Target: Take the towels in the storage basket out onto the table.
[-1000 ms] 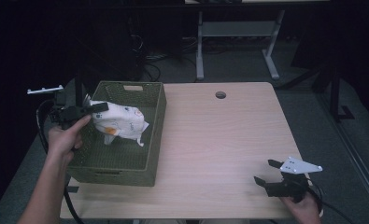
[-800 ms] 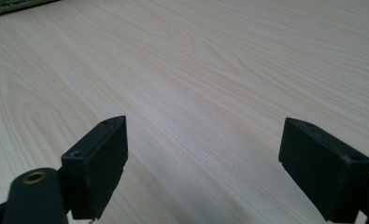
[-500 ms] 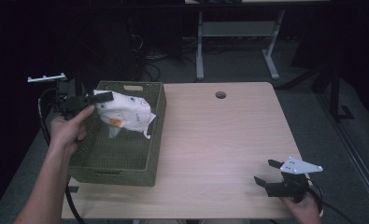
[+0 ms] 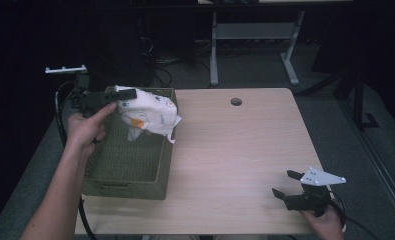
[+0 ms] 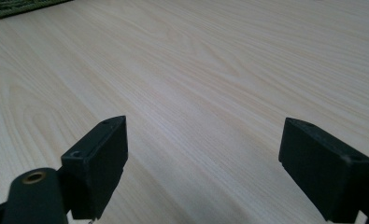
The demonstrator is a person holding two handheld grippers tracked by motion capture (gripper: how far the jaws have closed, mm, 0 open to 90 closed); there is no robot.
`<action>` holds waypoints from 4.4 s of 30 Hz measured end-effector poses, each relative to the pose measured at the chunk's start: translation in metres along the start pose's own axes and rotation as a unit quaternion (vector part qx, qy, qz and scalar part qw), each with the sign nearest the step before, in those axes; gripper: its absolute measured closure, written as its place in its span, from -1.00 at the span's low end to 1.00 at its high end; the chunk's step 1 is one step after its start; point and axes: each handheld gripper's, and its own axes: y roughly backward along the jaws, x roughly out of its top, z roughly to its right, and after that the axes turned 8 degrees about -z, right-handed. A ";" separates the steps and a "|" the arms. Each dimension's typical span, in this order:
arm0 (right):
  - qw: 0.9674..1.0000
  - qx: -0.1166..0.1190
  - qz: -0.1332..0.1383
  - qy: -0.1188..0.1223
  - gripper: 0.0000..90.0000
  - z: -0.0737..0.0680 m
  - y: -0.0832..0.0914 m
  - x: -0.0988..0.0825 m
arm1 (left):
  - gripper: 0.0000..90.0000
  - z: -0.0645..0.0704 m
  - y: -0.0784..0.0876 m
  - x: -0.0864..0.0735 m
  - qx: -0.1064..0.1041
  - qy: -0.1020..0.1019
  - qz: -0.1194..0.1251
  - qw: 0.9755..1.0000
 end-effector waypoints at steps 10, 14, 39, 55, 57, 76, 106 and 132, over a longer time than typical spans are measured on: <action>1.000 -0.001 0.002 0.001 -0.67 0.000 0.001 0.001 | 0.93 0.024 -0.028 0.014 -0.011 -0.023 -0.021 0.999; 1.000 -0.001 0.003 0.002 -0.66 0.000 0.001 0.001 | 0.93 0.030 -0.039 0.016 -0.017 -0.028 -0.027 0.999; 1.000 0.003 0.007 -0.002 -0.67 0.001 0.002 0.001 | 0.93 0.061 -0.118 0.018 -0.054 -0.055 -0.083 0.993; 1.000 0.005 0.017 -0.007 -0.67 0.004 0.005 0.001 | 0.92 0.060 -0.188 0.000 -0.057 -0.049 -0.128 0.989; 1.000 0.005 0.019 -0.007 -0.67 0.004 0.006 0.001 | 0.92 0.059 -0.195 -0.003 -0.055 -0.047 -0.132 0.989; 1.000 0.005 0.027 -0.007 -0.67 0.006 0.007 0.001 | 0.92 0.069 -0.254 -0.019 -0.062 -0.048 -0.156 0.985; 1.000 0.007 0.026 -0.007 -0.66 0.006 0.007 0.002 | 0.89 0.021 -0.319 -0.085 0.023 0.002 -0.185 0.982; 1.000 0.006 0.023 -0.003 -0.67 0.004 0.007 0.003 | 0.14 0.014 -0.295 -0.106 0.076 0.008 -0.164 0.984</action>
